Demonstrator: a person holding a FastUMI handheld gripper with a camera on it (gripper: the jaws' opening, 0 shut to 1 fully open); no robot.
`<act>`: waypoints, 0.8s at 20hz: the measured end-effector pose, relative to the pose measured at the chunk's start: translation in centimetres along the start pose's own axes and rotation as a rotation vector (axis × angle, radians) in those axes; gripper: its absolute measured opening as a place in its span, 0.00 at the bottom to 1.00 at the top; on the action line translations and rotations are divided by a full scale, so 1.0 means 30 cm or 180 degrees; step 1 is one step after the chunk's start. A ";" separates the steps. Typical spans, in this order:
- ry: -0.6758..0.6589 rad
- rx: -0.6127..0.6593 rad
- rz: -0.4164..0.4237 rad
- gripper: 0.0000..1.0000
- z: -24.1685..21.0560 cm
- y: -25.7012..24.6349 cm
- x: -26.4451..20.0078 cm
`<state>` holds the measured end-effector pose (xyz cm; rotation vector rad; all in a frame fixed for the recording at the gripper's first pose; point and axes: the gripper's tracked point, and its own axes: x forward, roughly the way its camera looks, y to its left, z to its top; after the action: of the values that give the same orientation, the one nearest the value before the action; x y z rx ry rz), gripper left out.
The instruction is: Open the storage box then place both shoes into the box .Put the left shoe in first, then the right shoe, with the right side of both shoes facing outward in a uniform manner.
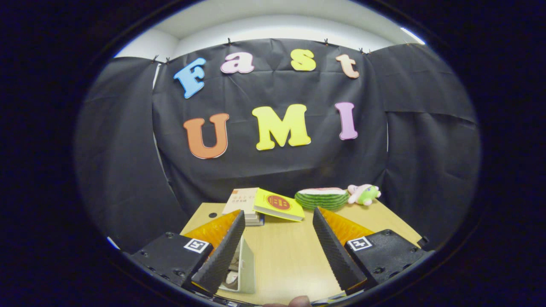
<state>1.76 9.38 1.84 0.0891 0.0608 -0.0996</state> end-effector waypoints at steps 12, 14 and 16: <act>-0.0337 -0.0035 0.0031 1.00 0.045 0.056 0.007; -0.0342 -0.0024 0.0021 1.00 0.038 0.058 0.009; -0.0319 -0.0026 0.0012 1.00 0.033 0.055 0.006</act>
<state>2.15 10.90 2.95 0.0761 -0.0390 -0.0999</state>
